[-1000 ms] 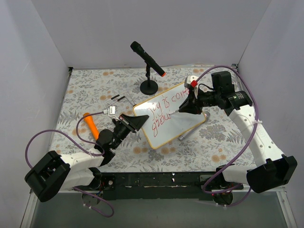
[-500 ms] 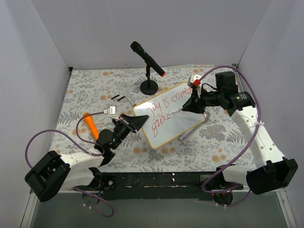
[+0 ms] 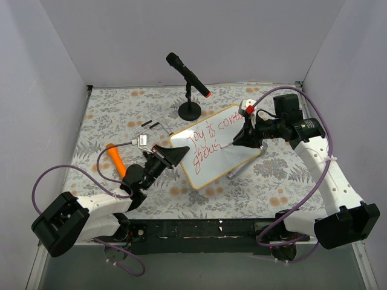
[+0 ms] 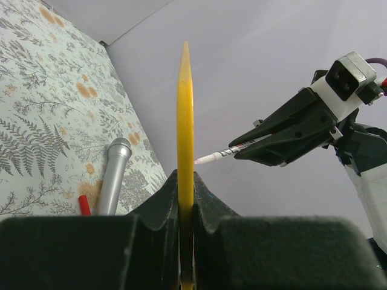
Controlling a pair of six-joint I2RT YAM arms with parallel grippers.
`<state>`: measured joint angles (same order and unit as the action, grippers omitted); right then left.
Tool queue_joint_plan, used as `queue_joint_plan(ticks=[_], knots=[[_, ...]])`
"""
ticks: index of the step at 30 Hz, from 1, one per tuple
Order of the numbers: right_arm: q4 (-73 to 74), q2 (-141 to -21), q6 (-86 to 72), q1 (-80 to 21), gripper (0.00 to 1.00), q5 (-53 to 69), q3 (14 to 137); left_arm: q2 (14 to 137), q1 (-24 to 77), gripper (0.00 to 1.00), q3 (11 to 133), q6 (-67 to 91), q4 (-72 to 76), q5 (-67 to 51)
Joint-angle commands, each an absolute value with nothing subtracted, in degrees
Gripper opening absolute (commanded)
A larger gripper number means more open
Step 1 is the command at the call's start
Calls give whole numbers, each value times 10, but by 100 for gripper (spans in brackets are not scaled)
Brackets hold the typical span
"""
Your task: Write a sentence on the whiteboard
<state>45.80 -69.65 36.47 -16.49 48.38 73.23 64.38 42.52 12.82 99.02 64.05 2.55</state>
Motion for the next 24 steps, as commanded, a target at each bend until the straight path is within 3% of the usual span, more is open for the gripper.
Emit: queue_joint_plan(ticks=[1,14,24], knots=[[477,-689,382,-169,1,504,728,621,425,0,161,1005,717,31],[488,-727,370,-185,1,566,821,627,425,0,155,1005,716,33],[453,-738,337,-185,1,509,825,627,424,0,154,1005,718,29]])
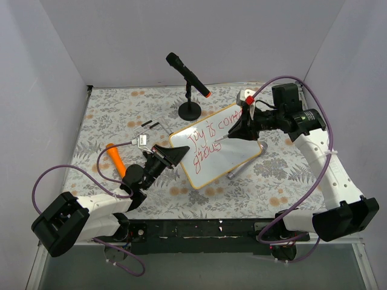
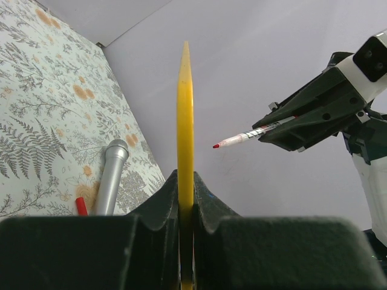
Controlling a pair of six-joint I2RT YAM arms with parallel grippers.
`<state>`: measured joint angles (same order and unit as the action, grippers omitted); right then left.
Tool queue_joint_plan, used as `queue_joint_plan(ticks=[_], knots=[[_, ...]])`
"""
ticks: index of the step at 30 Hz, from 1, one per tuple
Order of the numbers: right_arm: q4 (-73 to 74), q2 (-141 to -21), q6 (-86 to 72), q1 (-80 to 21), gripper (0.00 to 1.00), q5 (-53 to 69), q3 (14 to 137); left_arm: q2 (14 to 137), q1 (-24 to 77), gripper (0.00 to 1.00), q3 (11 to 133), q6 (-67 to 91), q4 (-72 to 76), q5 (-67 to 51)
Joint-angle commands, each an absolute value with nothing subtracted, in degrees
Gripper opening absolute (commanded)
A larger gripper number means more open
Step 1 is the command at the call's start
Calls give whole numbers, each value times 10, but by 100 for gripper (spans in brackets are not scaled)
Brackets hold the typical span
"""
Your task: Write a sentence on the whiteboard
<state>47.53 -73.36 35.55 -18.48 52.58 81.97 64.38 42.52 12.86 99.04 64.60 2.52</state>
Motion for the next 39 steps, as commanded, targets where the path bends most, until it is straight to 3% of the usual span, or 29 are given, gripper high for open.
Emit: queue_joint_plan(ticks=[1,39], knots=[[450,-739,337,-185,1,505,825,628,424,0,155,1007,719,29],[426,-744,318,-188,1,504,779,629,425,0,155,1009,726,25]])
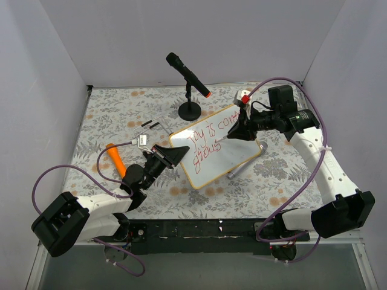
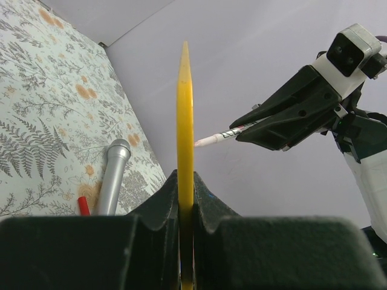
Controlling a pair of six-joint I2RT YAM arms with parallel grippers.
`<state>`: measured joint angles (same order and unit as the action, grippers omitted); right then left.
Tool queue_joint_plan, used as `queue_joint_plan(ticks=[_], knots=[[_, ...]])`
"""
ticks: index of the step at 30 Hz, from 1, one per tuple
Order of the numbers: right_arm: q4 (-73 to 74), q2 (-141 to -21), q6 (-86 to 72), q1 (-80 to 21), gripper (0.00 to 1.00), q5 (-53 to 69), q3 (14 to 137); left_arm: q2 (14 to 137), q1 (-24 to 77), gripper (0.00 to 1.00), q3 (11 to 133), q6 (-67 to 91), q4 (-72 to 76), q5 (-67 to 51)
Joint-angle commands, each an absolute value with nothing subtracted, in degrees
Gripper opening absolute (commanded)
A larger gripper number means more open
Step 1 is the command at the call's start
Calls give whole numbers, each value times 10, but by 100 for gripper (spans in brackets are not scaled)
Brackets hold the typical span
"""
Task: Write a sentence on the whiteboard
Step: Write a sentence on the whiteboard, then put down the whiteboard on the whiteboard stand.
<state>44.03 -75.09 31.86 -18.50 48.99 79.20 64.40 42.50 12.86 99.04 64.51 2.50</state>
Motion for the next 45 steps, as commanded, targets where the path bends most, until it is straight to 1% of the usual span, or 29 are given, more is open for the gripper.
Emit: queue_joint_plan(ticks=[1,13,17,22,28,36,41,44,45], knots=[[426,-744,318,-188,1,506,777,629,425,0,154,1010,726,25],[432,-736,323,-190,1,512,773,628,425,0,154,1008,725,26],[447,-722,331,-189,1,527,793,625,425,0,151,1003,718,29],[489,-701,347,-166,1,580,857,603,424,0,143,973,686,43],[504,-683,359,-115,1,640,869,545,419,0,153,924,606,53],[468,-629,341,-55,1,666,827,427,387,0,202,822,408,54],[443,-596,328,-13,1,689,778,379,343,0,247,763,309,25],[426,-584,320,-6,1,698,756,365,308,0,264,738,279,2],[420,-580,320,10,1,698,741,364,299,0,276,735,273,-26]])
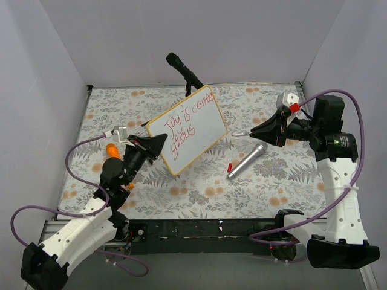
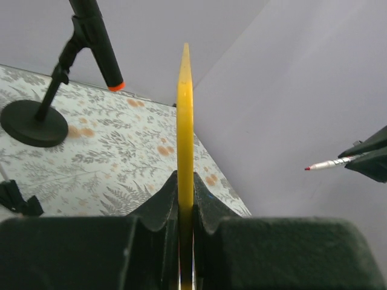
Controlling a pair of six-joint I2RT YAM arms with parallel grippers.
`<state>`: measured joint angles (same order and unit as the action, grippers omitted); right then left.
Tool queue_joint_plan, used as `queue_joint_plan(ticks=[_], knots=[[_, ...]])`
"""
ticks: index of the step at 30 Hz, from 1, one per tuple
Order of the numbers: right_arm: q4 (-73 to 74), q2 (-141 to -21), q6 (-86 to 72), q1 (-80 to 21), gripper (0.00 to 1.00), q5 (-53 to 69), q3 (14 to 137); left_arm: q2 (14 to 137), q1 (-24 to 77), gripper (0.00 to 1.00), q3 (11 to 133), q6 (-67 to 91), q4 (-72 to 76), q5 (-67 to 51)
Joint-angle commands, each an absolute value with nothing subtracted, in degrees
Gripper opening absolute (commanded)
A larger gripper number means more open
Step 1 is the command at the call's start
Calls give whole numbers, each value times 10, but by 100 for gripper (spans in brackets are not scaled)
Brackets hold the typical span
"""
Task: Write a sentence on the whiteboard
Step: Put down the whiteboard on the whiteboard stand.
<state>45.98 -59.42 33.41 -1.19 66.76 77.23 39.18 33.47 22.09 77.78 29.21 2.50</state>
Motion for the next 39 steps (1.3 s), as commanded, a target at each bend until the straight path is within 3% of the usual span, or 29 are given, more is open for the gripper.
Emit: queue_joint_plan(ticks=[1,21,39], knots=[[418,-576,319,11,1,696,735,364,290,0,281,727,270,-36],[341,-556,304,21,1,693,612,403,169,0,397,645,174,-173],[280,-554,290,23,1,722,546,481,-32,0,391,673,250,-356]])
